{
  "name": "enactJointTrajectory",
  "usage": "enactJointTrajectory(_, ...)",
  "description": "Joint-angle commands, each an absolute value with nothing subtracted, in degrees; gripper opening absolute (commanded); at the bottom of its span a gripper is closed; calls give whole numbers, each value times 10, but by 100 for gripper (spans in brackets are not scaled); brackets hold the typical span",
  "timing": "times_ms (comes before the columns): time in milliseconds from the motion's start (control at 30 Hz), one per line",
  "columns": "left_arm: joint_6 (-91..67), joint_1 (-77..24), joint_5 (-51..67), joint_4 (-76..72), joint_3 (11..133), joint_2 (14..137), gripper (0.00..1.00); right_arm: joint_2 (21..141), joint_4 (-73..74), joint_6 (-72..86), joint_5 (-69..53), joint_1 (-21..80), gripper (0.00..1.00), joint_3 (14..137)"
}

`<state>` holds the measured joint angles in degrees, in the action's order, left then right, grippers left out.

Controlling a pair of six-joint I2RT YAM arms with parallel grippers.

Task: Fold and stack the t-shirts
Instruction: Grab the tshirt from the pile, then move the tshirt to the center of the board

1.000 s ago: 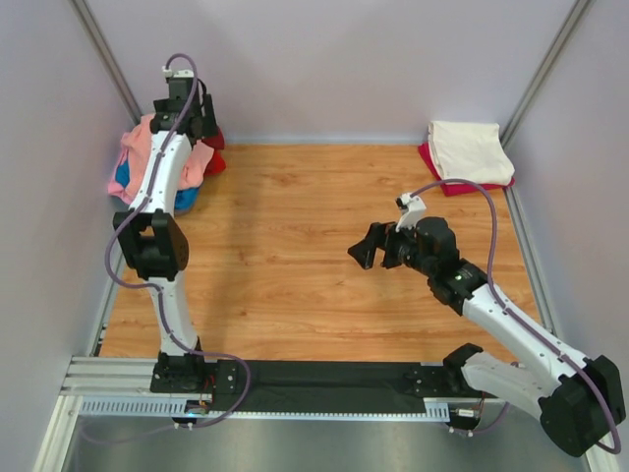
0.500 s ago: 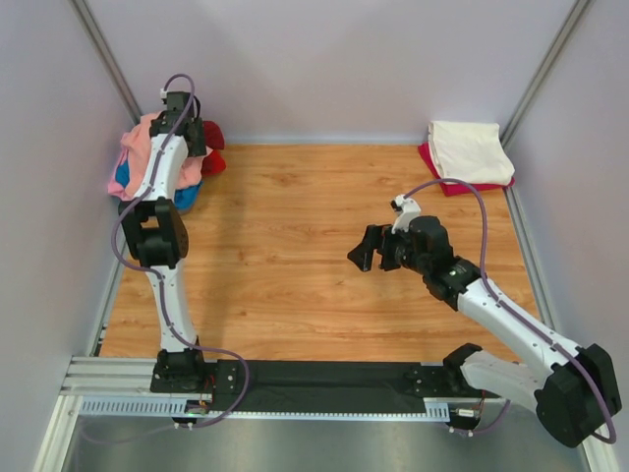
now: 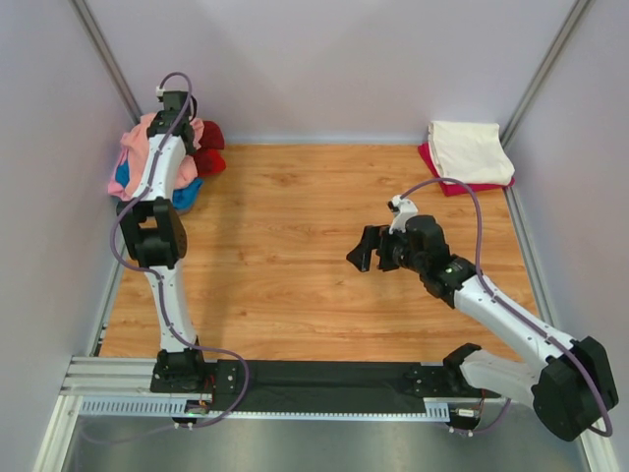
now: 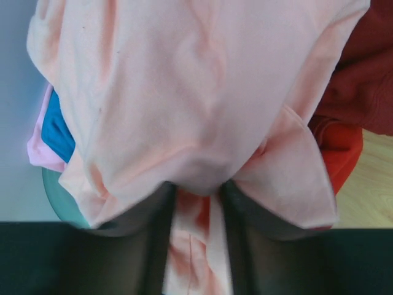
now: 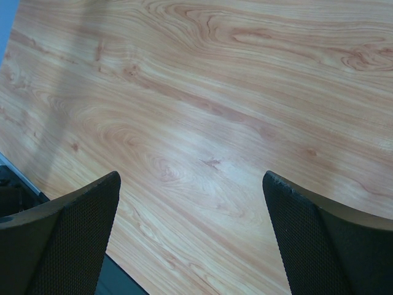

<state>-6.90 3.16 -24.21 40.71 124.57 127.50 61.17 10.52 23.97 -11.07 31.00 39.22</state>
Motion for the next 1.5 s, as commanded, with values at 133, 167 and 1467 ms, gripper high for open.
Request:
enactJointTrajectory(133, -64, 45, -243, 389, 1275, 1237, 0, 622, 93, 239, -115, 313, 100, 415)
enactJointTrajectory(167, -69, 45, -238, 394, 1275, 1232, 0, 624, 91, 239, -115, 312, 100, 415)
enactJointTrajectory(1467, -195, -157, 115, 467, 689, 641, 93, 515, 138, 283, -101, 330, 91, 438)
